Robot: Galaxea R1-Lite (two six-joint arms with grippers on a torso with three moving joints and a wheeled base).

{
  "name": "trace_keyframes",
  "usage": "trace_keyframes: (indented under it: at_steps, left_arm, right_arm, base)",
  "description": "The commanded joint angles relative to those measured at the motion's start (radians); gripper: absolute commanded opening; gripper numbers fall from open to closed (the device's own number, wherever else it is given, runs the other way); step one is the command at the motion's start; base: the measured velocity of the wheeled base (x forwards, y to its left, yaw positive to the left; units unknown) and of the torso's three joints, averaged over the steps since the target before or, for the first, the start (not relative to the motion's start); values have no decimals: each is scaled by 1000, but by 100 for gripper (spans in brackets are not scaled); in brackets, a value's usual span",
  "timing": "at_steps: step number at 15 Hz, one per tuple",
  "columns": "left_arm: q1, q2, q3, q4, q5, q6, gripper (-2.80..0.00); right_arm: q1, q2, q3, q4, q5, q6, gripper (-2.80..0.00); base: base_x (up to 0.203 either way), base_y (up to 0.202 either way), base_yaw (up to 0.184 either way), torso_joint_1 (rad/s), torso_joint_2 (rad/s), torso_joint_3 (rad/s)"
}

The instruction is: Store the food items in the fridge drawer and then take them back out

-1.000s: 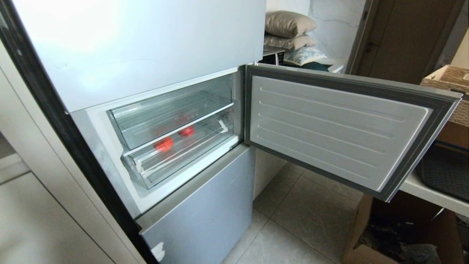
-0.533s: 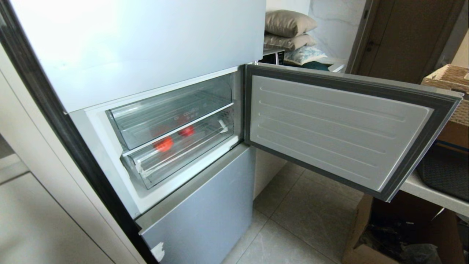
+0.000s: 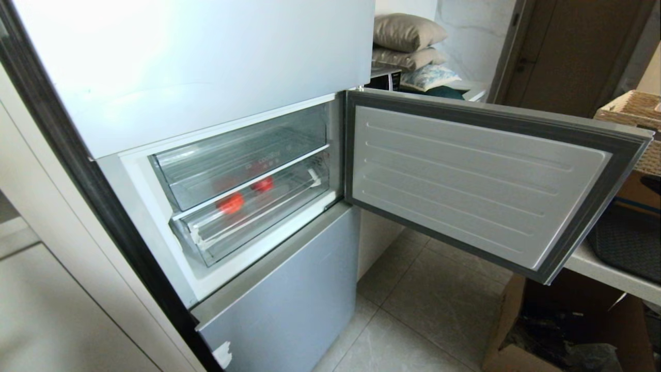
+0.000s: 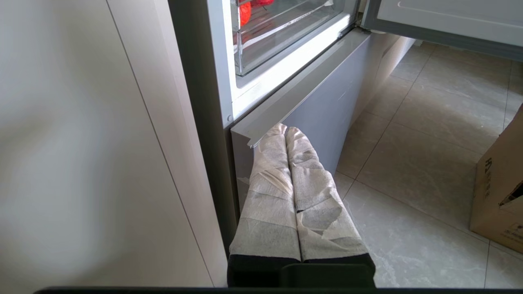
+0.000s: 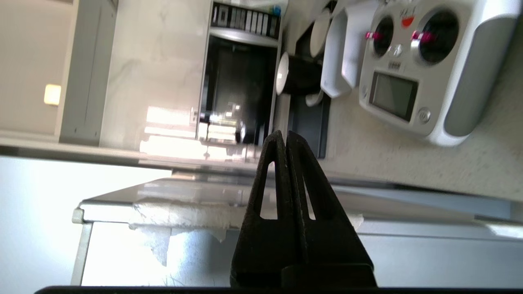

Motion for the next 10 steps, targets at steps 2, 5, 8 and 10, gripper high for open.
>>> trace_keyframes:
  at_steps: [2,5,8,10]
  left_arm:
    - [0,2,0,0,0,0,-280]
    - [0,2,0,0,0,0,-280]
    - [0,2,0,0,0,0,-280]
    - [0,2,0,0,0,0,-280]
  right_arm:
    - [11,-9,10,-5,45,11,-280]
    - [17,-70,97,-8,150,11,-280]
    - [39,-128,178,-10,171,11,-280]
    - [51,-193,247,-13,188,10,-280]
  base:
    - [0,0,0,0,0,0]
    - [0,0,0,0,0,0]
    - [0,0,0,0,0,0]
    - [0,0,0,0,0,0]
